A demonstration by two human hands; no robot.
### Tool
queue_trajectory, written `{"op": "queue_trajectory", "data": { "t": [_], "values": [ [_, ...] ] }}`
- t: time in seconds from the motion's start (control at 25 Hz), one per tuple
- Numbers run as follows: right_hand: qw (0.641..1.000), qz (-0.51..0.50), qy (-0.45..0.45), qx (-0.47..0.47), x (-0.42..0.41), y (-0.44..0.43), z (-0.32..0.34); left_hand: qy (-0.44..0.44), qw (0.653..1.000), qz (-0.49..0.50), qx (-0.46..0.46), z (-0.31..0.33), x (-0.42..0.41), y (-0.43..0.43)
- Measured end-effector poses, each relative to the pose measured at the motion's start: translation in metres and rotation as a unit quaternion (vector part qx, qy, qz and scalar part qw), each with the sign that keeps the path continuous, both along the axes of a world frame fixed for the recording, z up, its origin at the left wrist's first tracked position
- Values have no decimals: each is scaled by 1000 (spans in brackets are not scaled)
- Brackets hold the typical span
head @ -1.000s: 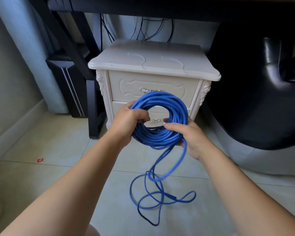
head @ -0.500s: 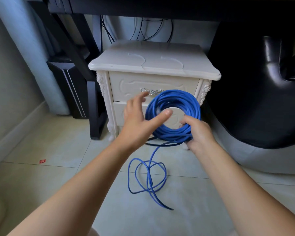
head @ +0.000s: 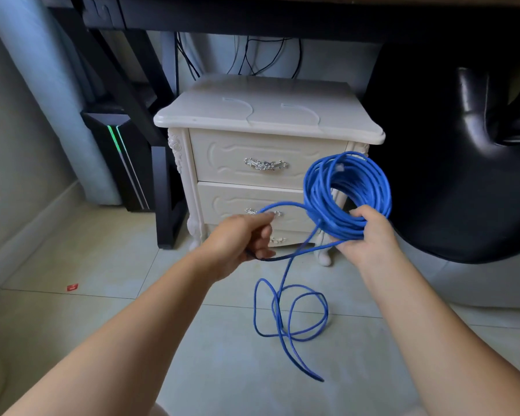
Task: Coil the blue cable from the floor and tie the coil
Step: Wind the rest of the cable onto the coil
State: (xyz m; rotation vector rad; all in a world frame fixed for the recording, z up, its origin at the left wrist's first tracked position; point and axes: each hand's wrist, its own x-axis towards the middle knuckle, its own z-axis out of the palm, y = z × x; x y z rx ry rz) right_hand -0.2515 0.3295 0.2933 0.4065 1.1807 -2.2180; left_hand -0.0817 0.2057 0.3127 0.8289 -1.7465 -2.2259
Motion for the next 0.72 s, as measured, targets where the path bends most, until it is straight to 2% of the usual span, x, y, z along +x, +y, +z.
{"op": "queue_trajectory", "data": {
  "t": [0.12,0.2,0.28,0.4,0.48,0.56,0.64,0.72],
  "values": [
    [996,-9,-23,-87,-5,5,0,21,979,87,184,-1,0,-8],
    [993,20,-19,-118,-8,9,3,26,968,118,222,0,0,-12],
    [994,84,17,-73,-6,9,10,23,973,117,197,1,0,-17],
    [975,177,104,83,5,6,15,5,987,108,120,4,-2,-19],
    [956,203,161,137,15,2,12,-39,989,140,-18,2,-4,-21],
    [929,212,236,192,22,1,13,-43,971,170,-163,3,-3,-24],
    [871,227,345,266,28,1,17,36,970,111,-214,9,1,-24],
    [775,263,467,334,35,-1,22,53,945,-12,-322,14,2,-18]
  ]
}}
